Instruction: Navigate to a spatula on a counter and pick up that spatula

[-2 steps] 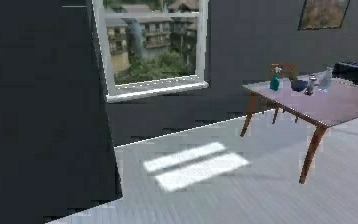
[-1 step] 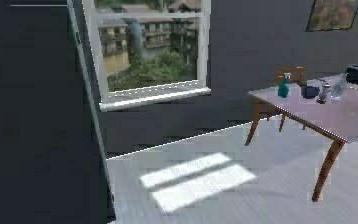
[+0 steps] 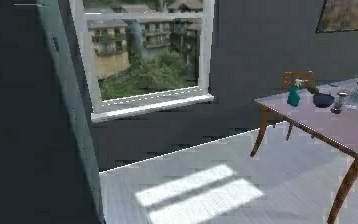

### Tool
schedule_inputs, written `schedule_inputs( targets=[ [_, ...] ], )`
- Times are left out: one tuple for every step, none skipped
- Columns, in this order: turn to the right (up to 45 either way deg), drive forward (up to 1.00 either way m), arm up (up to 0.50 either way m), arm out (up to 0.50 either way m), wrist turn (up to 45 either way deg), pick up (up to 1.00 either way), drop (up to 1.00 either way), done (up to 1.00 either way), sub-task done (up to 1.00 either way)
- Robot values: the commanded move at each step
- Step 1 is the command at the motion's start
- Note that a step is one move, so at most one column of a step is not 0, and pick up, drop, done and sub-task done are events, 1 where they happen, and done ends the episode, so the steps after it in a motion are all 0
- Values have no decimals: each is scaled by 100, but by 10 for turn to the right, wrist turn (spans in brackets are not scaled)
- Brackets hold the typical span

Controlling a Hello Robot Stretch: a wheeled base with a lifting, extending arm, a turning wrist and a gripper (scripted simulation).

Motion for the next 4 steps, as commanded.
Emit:
schedule_inputs(
  targets=[
    [-450, 0, 0, 0, 0, 0, 0, 0, 0],
    [-450, 0, 0, 0, 0, 0, 0, 0, 0],
    [-300, 0, 0, 0, 0, 0, 0, 0, 0],
    [0, 75, 0, 0, 0, 0, 0, 0, 0]
  ],
)
